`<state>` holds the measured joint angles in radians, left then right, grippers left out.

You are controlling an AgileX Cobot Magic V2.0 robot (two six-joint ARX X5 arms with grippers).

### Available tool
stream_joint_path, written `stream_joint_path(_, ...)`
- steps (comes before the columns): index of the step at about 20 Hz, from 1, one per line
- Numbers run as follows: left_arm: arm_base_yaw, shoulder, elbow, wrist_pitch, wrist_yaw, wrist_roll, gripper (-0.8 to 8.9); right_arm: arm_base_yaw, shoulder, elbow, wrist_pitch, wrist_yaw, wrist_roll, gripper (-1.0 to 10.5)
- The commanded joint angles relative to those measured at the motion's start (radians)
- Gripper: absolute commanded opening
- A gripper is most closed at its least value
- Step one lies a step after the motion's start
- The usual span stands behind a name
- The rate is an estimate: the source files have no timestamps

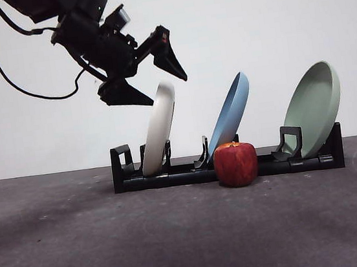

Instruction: Take the yellow plate from the plate rack,put the plate on the table,take the apple from the table,put the apple in the plate

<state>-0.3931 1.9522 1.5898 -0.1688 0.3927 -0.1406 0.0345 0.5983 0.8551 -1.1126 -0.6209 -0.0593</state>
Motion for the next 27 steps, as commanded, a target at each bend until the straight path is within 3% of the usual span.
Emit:
stream_joint_path(1, -0.005, 0.011, 0.003, 0.025, -0.002, 0.015, 3.71, 0.002, 0.01, 0.003, 0.013, -0.001, 0.006, 6.6)
stream_joint_path(6, -0.013, 0.042, 0.003, 0.006, 0.003, 0.014, 3.3, 0.002, 0.022, 0.003, 0.013, -0.002, 0.006, 6.6)
stream_joint_path(11, -0.021, 0.042, 0.003, 0.026, 0.006, 0.029, -0.12, 0.002, 0.022, 0.003, 0.013, -0.002, 0.006, 6.6)
stream_joint_path(20, -0.008, -0.006, 0.003, -0.007, 0.058, 0.03, -0.08, 0.002, 0.022, 0.003, 0.013, -0.002, 0.006, 6.6)
stream_joint_path(27, -0.003, -0.21, 0.004, -0.093, 0.055, 0.08, -0.08, 0.002, 0.022, 0.003, 0.013, -0.002, 0.006, 6.6)
